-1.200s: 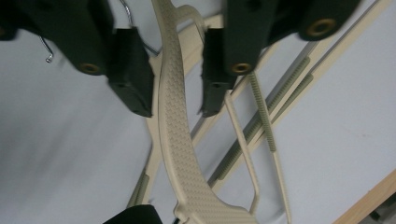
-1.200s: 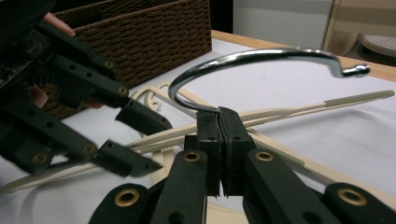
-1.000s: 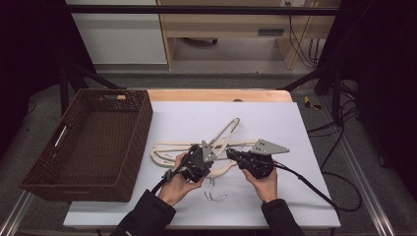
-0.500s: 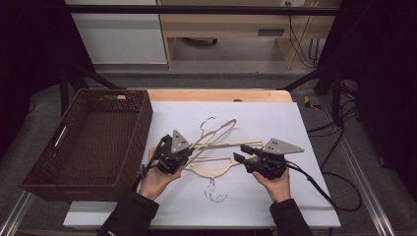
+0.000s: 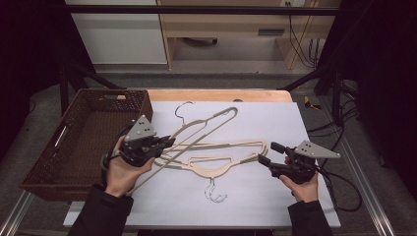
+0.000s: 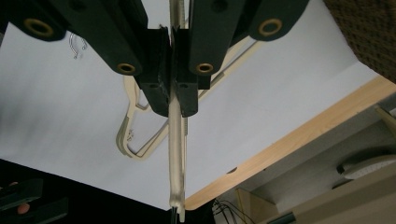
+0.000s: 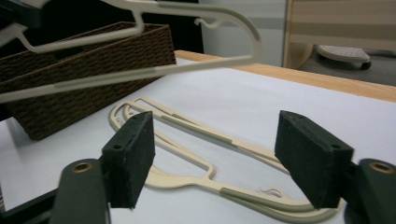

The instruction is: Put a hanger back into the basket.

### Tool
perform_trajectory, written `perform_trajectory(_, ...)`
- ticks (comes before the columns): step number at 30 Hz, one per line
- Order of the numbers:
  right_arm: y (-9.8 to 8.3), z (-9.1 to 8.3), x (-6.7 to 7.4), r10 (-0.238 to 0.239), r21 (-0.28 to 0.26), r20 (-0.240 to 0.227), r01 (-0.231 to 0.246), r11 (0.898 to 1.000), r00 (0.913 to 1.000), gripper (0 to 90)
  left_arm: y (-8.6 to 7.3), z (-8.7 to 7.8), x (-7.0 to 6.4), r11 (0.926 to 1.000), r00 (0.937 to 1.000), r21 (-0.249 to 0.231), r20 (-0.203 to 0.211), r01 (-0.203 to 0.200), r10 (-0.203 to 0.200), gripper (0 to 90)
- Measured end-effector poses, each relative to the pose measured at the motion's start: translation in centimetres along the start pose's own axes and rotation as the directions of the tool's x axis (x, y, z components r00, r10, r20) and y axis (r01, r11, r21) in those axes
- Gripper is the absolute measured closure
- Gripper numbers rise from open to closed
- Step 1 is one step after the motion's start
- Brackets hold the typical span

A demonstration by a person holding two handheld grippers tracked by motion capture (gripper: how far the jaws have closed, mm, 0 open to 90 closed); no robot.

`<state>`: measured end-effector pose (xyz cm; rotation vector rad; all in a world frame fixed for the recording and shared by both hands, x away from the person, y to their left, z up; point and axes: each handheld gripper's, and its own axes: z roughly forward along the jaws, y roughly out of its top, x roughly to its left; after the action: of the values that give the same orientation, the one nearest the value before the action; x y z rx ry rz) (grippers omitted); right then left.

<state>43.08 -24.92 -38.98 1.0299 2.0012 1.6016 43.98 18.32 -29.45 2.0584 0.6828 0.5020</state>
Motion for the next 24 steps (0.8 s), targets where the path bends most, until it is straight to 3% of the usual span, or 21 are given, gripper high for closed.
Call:
perform_trajectory(5, 0.1, -0.8, -0.3, 0.001, 0.0, 0.029, -0.001, 1.0, 0.9996, 19.1, 0.9, -2.4, 1.6, 0.9998, 0.9998, -0.007, 0.002, -0.019, 0.019, 86.5)
perform_trajectory(11, 0.1, -1.1, -0.4, 0.001, 0.006, 0.058, -0.001, 1.0, 0.9983, 12.2, 1.0, -4.8, 4.8, 0.9993, 0.9999, -0.035, -0.006, 0.013, -0.014, 86.4)
perform_trajectory(15, 0.0, -1.4, -0.4, 0.0, 0.005, 0.071, 0.0, 1.0, 0.9975, 11.0, 0.4, -6.2, 7.4, 0.9983, 0.9989, -0.041, -0.02, 0.042, -0.043, 86.4)
perform_trajectory(24, 0.0, -1.6, -0.5, 0.003, 0.003, 0.074, -0.003, 1.0, 0.9973, 10.7, -1.8, -8.1, 11.9, 0.9975, 0.9949, -0.043, -0.082, 0.056, -0.059, 86.5)
